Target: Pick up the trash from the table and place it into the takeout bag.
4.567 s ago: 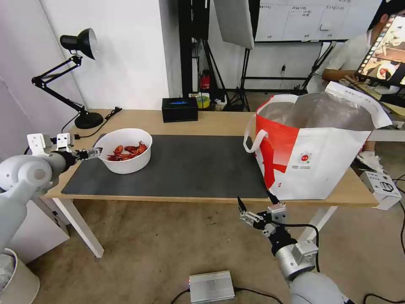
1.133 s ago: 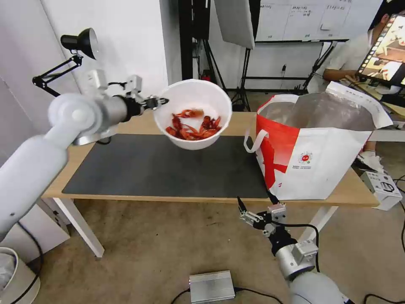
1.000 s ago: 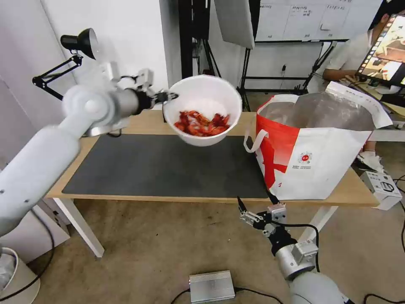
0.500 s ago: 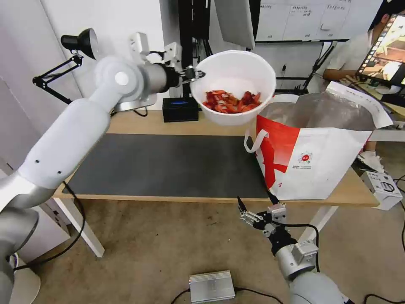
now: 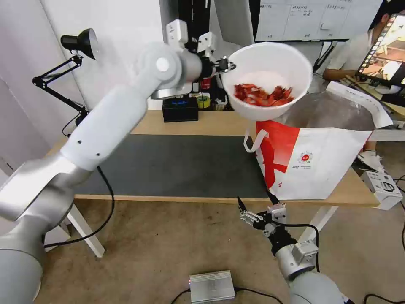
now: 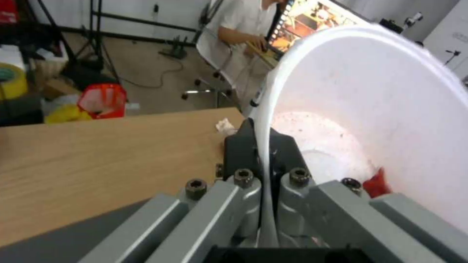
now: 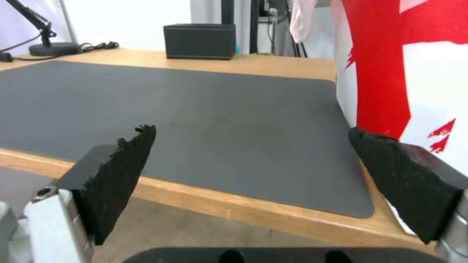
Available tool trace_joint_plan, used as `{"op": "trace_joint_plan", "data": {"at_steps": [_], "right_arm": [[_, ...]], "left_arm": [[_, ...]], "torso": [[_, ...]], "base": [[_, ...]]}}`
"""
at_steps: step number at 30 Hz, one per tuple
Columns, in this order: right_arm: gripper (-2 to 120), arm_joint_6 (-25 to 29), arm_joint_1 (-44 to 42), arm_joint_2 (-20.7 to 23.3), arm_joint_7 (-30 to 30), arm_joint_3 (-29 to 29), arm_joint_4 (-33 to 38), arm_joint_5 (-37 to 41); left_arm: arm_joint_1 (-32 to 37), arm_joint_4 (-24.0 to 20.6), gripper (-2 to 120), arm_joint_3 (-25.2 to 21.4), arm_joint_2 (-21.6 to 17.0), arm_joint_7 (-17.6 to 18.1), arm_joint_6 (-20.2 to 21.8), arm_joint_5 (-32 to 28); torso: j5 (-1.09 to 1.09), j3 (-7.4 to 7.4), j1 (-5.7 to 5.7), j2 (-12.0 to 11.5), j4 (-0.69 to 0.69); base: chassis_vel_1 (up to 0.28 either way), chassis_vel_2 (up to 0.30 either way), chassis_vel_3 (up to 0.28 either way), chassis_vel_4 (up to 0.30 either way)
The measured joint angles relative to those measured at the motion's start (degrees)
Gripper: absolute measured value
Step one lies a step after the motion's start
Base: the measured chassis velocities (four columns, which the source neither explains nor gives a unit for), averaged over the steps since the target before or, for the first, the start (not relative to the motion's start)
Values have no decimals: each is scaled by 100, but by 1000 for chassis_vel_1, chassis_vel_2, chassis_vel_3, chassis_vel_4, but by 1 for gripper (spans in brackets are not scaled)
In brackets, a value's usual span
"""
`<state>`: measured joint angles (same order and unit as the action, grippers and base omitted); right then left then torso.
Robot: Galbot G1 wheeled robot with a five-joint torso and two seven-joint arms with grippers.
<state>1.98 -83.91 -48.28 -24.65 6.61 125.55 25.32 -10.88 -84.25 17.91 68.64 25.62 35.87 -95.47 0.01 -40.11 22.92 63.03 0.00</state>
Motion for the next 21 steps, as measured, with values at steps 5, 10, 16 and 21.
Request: {"op": "trace_joint_plan", "data": {"at_steps": [5, 10, 16, 21], "right_arm": [[100, 0, 0, 0, 0, 0, 0, 0], [100, 0, 0, 0, 0, 0, 0, 0], [100, 0, 0, 0, 0, 0, 0, 0], [100, 0, 0, 0, 0, 0, 0, 0]], "left_arm": [[-129, 408, 0, 145, 482, -3, -52, 87], [-238, 748, 0, 258, 821, -24, -83, 192], [-289, 1040, 0, 334, 1131, -35, -125, 338], [-319, 1386, 0, 435, 1499, -33, -188, 543]], "torso": [[0, 0, 0, 0, 0], [0, 0, 0, 0, 0], [0, 0, 0, 0, 0], [0, 0, 0, 0, 0]], "base": [[0, 0, 0, 0], [0, 0, 0, 0], [0, 0, 0, 0], [0, 0, 0, 0]]}}
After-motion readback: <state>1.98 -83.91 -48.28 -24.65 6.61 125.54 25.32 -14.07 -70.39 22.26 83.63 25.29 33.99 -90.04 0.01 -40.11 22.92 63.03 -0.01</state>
